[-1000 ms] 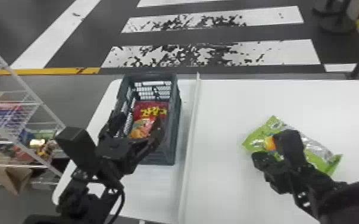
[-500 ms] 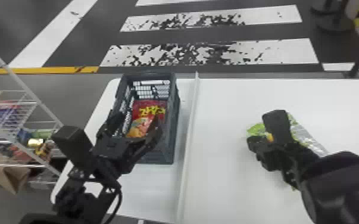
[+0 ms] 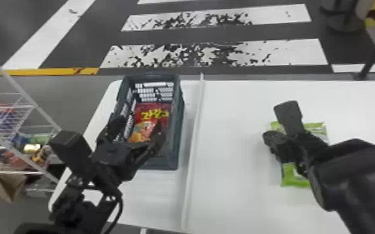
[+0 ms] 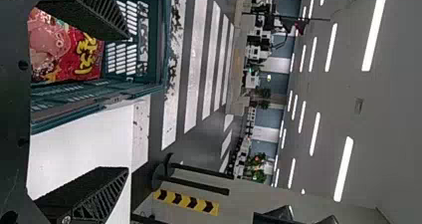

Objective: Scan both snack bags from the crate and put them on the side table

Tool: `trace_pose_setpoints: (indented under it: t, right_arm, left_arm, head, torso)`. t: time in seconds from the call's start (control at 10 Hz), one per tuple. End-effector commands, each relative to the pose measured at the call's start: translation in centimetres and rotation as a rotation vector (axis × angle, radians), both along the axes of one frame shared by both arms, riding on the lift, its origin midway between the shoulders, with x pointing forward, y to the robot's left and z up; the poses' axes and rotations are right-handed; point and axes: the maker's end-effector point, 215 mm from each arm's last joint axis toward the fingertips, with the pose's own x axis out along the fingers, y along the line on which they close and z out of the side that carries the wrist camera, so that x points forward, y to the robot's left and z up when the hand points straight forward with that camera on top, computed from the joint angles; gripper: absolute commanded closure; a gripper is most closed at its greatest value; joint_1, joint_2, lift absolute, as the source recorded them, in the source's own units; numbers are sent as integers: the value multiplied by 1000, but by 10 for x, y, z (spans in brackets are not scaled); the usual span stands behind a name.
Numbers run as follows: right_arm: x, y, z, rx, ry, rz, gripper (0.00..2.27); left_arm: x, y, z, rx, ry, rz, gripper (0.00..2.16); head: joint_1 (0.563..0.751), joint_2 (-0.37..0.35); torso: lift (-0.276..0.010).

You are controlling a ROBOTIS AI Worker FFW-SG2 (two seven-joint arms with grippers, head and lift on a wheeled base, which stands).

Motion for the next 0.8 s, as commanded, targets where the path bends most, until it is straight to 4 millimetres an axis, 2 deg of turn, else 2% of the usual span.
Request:
trace_pose_setpoints:
  t: [0.0, 0.2, 0.4, 0.5, 0.7]
  right_arm:
    - [-3, -14, -5, 0, 13, -24, 2246]
    - [-24, -9, -5, 16, 32, -10, 2243]
    - [-43, -12, -9, 15, 51, -8, 2243]
    - [-46, -16, -6, 24, 44, -18, 2243]
    - [-39, -34, -7, 11, 42, -46, 2243]
  left_arm:
    - [1, -1, 0, -3, -1, -1, 49]
    - [1, -2, -1, -5, 2, -2, 49]
    - [1, -3, -1, -6, 3, -3, 49]
    - [2, -4, -2, -7, 3, -4, 49]
    - [3, -6, -3, -9, 5, -8, 49]
  head:
    - [695, 156]
    - [695, 138]
    - [695, 141]
    - [695, 141]
    - [695, 134]
  torso:
    - [-87]
    - [-87]
    - [-87]
    - [-87]
    - [-87]
